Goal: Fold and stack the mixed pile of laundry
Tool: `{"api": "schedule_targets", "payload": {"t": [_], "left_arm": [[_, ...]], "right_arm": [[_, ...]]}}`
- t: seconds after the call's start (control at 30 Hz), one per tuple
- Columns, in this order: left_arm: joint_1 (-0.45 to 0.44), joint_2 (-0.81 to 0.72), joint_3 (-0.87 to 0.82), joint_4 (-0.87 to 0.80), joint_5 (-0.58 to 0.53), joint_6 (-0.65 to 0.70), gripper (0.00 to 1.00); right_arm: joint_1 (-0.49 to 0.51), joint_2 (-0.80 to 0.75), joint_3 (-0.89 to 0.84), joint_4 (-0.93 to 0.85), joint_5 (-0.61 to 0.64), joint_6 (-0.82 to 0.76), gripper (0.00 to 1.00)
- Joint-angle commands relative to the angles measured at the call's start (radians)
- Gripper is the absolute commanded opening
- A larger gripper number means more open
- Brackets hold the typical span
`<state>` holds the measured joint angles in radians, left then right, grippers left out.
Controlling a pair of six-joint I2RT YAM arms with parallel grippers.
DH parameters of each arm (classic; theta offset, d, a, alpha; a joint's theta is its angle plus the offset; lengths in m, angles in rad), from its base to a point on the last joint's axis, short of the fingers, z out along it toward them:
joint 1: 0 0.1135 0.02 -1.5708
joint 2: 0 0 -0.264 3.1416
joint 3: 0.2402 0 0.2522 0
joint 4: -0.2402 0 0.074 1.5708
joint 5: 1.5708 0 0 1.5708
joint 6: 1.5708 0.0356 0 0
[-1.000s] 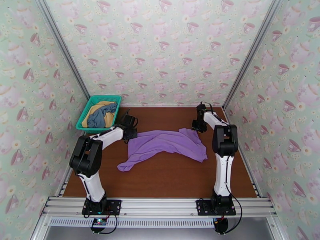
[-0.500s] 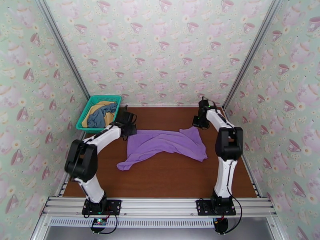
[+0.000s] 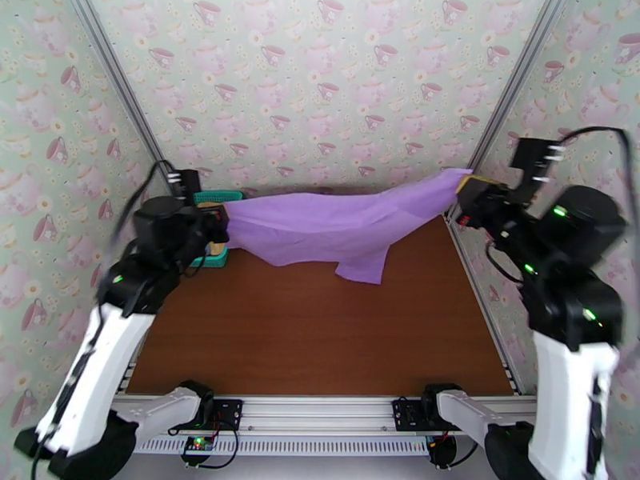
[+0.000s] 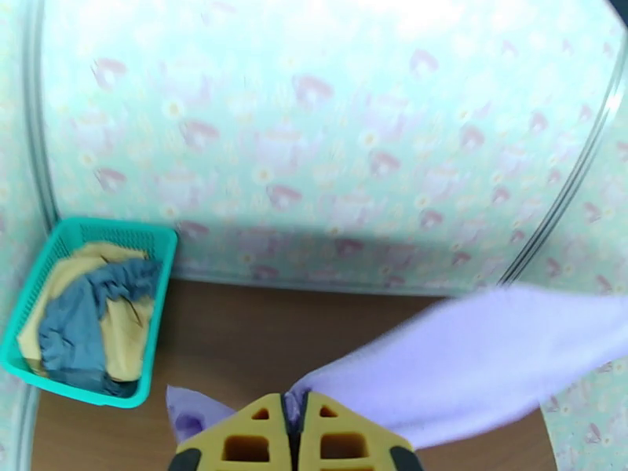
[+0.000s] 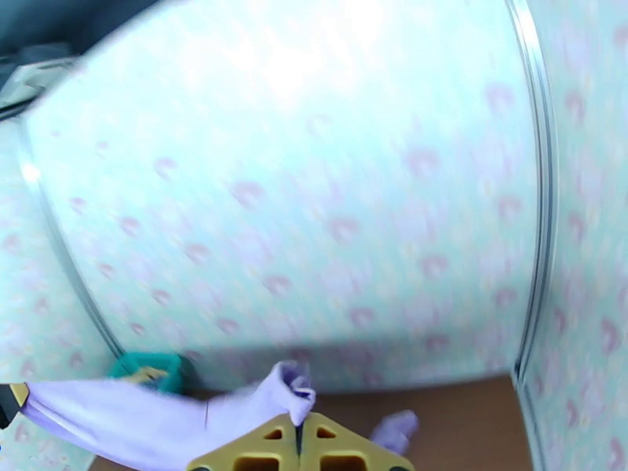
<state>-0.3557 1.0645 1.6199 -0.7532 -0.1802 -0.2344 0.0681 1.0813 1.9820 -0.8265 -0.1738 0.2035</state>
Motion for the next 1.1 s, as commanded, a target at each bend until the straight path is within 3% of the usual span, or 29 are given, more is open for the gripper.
{"api": "schedule_targets", "payload": {"t": [0.0,0.2,0.47,0.63,0.7,0.8,0.93,1.07], "left_arm": [[-0.006,-0.09,0.095,-0.139,-0.006,0.033,0.0],[-0.007,-0.211,0.247,-0.312,0.049,0.014,0.0],[0.052,-0.348,0.346,-0.52,0.178,-0.058,0.0],[0.143,-0.404,0.26,-0.56,0.243,-0.077,0.0],[0.164,-0.432,0.15,-0.524,0.258,-0.092,0.0],[0.17,-0.472,-0.092,-0.418,0.273,-0.123,0.0],[0.17,-0.469,-0.441,-0.195,0.295,-0.162,0.0],[0.168,-0.367,-0.684,0.061,0.286,-0.171,0.0]], "right_arm": [[0.006,-0.022,0.138,-0.125,-0.063,-0.027,0.0],[0.006,-0.062,0.423,-0.266,-0.131,0.011,0.0],[0.005,-0.178,0.494,-0.262,-0.192,0.113,0.0],[0.005,-0.213,0.436,-0.324,-0.149,0.119,0.0],[0.005,-0.205,0.364,-0.348,-0.109,0.117,0.0],[0.005,-0.224,0.117,-0.304,-0.048,0.109,0.0],[0.006,-0.25,-0.315,-0.066,0.014,0.097,0.0],[0.005,-0.12,-0.612,0.178,0.02,0.086,0.0]]}}
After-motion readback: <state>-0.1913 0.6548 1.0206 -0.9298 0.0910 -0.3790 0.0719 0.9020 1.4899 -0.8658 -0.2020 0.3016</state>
